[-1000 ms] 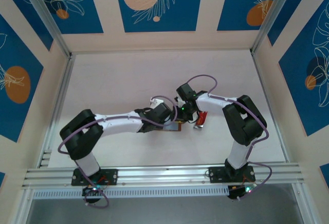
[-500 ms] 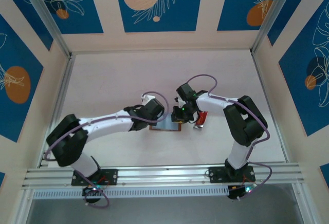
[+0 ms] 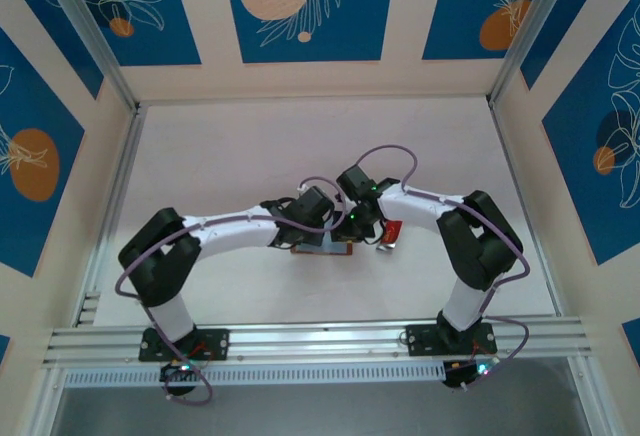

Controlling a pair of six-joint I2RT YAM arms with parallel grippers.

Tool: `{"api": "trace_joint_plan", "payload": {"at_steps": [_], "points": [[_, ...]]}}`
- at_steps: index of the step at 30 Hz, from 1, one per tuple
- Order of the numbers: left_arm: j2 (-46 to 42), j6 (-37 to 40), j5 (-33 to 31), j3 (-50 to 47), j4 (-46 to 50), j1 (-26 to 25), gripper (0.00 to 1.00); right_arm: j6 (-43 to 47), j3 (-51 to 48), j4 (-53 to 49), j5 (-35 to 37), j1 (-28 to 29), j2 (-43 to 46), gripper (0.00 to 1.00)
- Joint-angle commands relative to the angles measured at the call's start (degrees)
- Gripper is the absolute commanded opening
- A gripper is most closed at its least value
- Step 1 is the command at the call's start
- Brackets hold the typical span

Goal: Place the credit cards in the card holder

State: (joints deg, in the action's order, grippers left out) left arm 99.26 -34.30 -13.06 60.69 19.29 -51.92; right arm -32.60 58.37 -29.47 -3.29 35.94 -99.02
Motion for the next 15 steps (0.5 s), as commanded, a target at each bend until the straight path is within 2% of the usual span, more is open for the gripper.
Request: {"api": "trace_joint_plan", "payload": {"at_steps": [1, 15], "points": [[1.07, 0.55, 1.35, -0.18, -1.24, -0.11, 0.26, -0.77, -0.25, -2.26, 3.99, 0.22, -1.2, 0.19], [1.96, -1.21, -0.03, -7.42, -3.96, -0.11, 0.23, -0.01, 1.83, -4.01, 9.02, -2.71, -4.4, 0.18]]}}
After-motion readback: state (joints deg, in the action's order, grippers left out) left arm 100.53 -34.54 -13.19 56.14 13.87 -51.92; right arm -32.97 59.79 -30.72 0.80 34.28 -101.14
